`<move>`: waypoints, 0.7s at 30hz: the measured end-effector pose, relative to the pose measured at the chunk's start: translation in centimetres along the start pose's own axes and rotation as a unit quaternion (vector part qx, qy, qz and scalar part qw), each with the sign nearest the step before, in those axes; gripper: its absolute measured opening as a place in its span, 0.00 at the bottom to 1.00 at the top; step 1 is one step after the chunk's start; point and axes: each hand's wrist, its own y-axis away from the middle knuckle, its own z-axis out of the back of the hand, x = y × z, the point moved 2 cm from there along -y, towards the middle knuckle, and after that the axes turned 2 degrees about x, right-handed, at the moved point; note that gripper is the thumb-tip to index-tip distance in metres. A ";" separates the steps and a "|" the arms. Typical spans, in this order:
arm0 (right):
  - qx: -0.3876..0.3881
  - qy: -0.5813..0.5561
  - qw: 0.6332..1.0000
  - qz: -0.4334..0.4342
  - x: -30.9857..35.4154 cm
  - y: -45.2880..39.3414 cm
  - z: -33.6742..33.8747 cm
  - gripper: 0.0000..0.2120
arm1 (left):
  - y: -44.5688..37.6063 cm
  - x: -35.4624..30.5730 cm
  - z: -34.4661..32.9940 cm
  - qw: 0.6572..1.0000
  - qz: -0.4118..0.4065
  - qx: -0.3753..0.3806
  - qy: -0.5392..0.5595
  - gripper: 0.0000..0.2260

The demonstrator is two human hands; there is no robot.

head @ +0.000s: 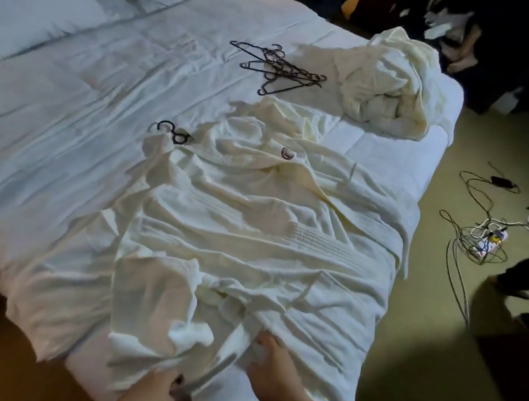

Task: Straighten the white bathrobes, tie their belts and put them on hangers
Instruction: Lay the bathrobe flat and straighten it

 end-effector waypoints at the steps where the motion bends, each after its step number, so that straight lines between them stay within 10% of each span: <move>1: -0.006 -0.011 1.000 -0.003 0.1 0.2 -0.2 0.31 | -0.9 1.2 -0.7 0.998 0.057 -0.024 0.005 0.11; 21: -0.112 -0.163 0.979 -0.038 14.0 -4.3 -8.6 0.18 | -6.2 12.5 15.2 0.962 0.158 -0.152 0.162 0.09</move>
